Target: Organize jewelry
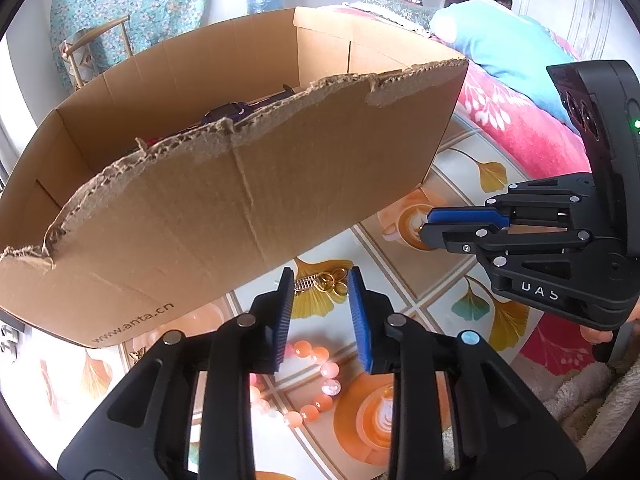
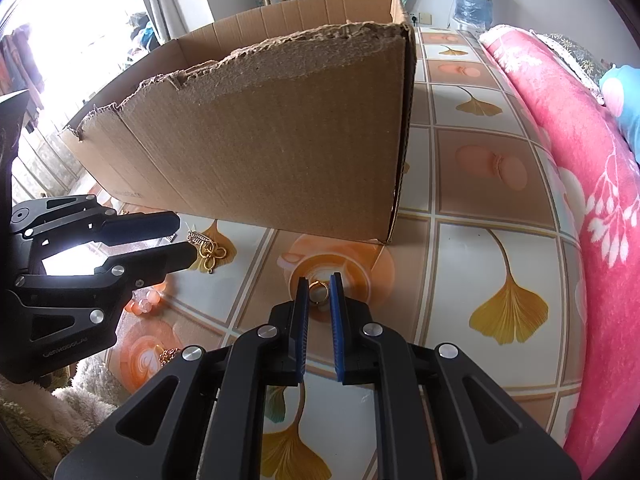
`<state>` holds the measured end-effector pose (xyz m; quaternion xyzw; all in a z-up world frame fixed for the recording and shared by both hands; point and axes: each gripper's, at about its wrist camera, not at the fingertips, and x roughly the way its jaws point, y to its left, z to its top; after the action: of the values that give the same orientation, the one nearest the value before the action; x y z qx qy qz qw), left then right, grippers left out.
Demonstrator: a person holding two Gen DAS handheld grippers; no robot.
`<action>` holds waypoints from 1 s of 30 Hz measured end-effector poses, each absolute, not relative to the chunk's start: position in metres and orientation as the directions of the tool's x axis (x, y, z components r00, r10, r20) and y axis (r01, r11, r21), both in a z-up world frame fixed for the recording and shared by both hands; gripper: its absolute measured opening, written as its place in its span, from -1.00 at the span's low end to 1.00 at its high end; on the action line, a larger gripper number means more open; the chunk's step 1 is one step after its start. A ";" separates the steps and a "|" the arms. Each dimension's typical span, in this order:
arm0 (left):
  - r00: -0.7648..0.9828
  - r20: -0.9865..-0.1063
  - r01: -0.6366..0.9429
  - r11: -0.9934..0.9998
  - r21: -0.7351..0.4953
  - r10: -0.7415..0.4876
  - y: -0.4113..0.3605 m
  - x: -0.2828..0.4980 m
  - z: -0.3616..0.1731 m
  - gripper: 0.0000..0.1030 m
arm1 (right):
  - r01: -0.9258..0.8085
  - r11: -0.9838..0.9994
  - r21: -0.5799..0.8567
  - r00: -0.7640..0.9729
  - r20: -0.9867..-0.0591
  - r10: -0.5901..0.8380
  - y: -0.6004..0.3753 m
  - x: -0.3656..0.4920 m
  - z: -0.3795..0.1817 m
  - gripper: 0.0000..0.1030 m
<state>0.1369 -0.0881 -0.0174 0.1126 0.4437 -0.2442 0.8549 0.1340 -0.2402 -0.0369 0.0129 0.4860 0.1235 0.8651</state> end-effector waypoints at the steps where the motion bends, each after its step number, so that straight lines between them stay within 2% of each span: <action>1: 0.486 -0.814 0.517 0.856 -0.025 -0.318 -0.088 0.137 -0.018 -0.46 | -0.201 0.969 0.143 0.497 -0.838 0.226 -0.240 0.134 -0.037 -0.79; 9: 0.485 -0.811 0.525 0.851 -0.029 -0.327 -0.089 0.136 -0.018 -0.34 | -0.200 0.970 0.139 0.496 -0.839 0.223 -0.239 0.135 -0.037 -0.79; 30: 0.493 -0.806 0.528 0.849 -0.022 -0.327 -0.091 0.133 -0.018 -0.28 | -0.197 0.971 0.136 0.497 -0.840 0.218 -0.237 0.135 -0.036 -0.79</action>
<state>0.1331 -0.0911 -0.0177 0.1148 0.4373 -0.2494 0.8564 0.1346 -0.2367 -0.0362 0.0108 0.4869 0.1199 0.8651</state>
